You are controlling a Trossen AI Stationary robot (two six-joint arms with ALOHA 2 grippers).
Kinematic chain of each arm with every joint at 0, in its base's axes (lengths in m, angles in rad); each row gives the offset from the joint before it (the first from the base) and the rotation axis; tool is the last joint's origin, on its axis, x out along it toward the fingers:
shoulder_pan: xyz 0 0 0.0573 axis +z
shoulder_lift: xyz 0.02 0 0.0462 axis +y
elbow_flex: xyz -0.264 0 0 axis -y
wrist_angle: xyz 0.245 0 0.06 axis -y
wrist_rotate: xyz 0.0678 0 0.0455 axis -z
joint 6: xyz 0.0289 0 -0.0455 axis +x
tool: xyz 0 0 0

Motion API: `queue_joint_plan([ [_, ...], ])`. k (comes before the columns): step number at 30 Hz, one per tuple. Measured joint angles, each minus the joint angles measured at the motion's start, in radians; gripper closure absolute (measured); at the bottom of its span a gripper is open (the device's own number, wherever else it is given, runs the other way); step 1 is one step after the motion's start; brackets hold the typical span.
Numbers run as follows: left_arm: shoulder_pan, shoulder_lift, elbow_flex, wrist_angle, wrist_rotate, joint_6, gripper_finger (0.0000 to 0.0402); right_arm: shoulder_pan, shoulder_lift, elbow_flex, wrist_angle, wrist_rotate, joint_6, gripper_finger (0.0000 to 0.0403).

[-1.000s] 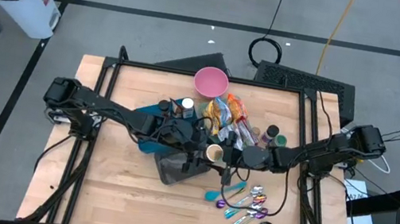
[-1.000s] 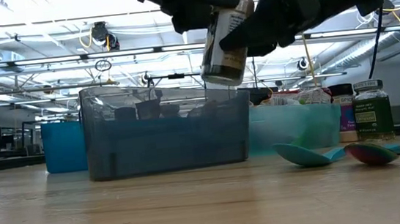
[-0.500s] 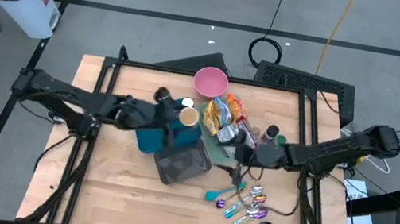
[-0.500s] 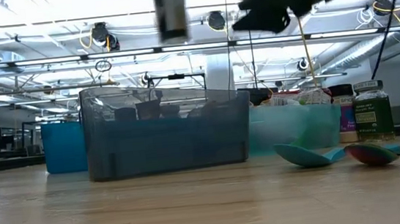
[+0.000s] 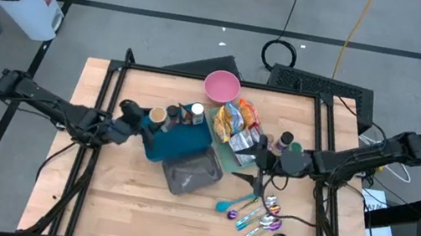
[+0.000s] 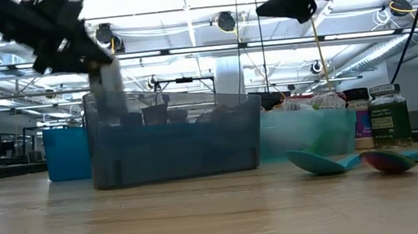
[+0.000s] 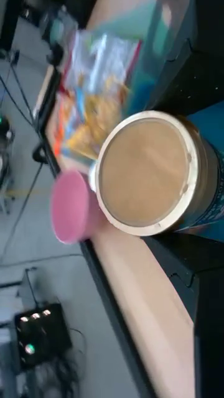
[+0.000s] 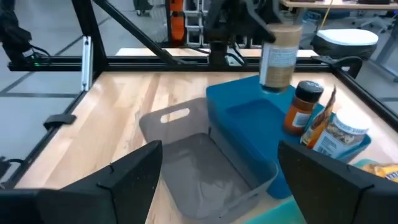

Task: Pick & Place Food Item
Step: Put the gold seasoning bottle into the blue bin

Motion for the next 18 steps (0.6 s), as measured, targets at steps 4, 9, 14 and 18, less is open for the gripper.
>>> queue_joint_plan([
  [4,0.002,-0.027,-0.107,0.004,-0.039,-0.062,0.0130,-0.002,0.001,0.000,-0.007,0.003,-0.001,0.0094],
  [9,0.033,-0.019,-0.195,0.068,-0.066,-0.095,0.0130,-0.002,0.000,0.000,-0.006,0.003,-0.001,0.0094],
  [14,0.061,-0.018,-0.226,0.119,-0.056,-0.072,0.0130,-0.002,0.001,0.000,-0.005,0.003,-0.001,0.0094],
  [18,0.096,-0.017,-0.229,0.114,-0.009,-0.075,0.0130,-0.002,0.001,0.000,-0.006,0.004,-0.002,0.0094],
])
